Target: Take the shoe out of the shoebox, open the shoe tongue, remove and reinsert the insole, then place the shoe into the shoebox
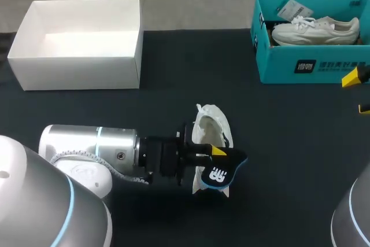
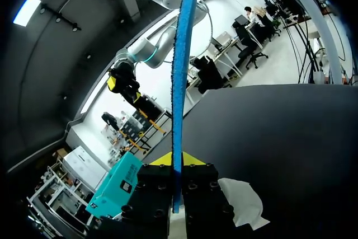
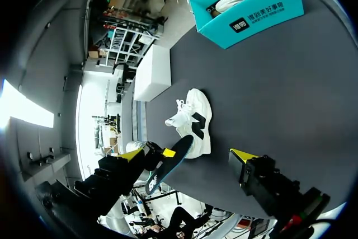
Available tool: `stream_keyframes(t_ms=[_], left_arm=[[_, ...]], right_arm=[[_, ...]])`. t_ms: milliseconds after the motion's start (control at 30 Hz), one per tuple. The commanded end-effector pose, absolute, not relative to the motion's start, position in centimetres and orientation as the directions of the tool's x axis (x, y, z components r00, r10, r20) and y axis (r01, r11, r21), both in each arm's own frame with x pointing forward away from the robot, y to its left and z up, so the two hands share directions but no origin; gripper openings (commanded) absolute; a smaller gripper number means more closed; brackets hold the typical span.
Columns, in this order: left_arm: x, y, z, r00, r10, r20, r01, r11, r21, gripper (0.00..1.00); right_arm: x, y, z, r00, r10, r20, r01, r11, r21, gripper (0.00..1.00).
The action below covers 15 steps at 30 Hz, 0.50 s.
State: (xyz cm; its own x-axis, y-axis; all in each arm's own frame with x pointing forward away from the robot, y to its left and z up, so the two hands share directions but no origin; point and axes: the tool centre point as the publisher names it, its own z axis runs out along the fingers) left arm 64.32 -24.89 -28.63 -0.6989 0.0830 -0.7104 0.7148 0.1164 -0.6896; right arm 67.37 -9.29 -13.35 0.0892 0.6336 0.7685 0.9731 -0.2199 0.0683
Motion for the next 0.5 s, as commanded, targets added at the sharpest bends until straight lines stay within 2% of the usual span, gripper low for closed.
stream_keyframes(t_ms=[33, 200, 500], left_arm=[[64.6, -25.7, -29.0, -0.700, 0.090, -0.708, 0.713, 0.128, -0.689, 0.00], [64.4, -25.8, -28.7, -0.698, 0.091, -0.710, 0.715, 0.135, -0.686, 0.00], [62.4, -23.3, -25.2, -0.681, 0.076, -0.728, 0.730, 0.147, -0.668, 0.00]], right_arm=[[67.2, -9.3, -13.4, 0.090, 0.634, 0.768, 0.972, -0.222, 0.070, 1.00], [67.2, -9.3, -13.4, 0.090, 0.634, 0.768, 0.972, -0.222, 0.070, 1.00], [67.2, -9.3, -13.4, 0.090, 0.634, 0.768, 0.972, -0.222, 0.070, 1.00]])
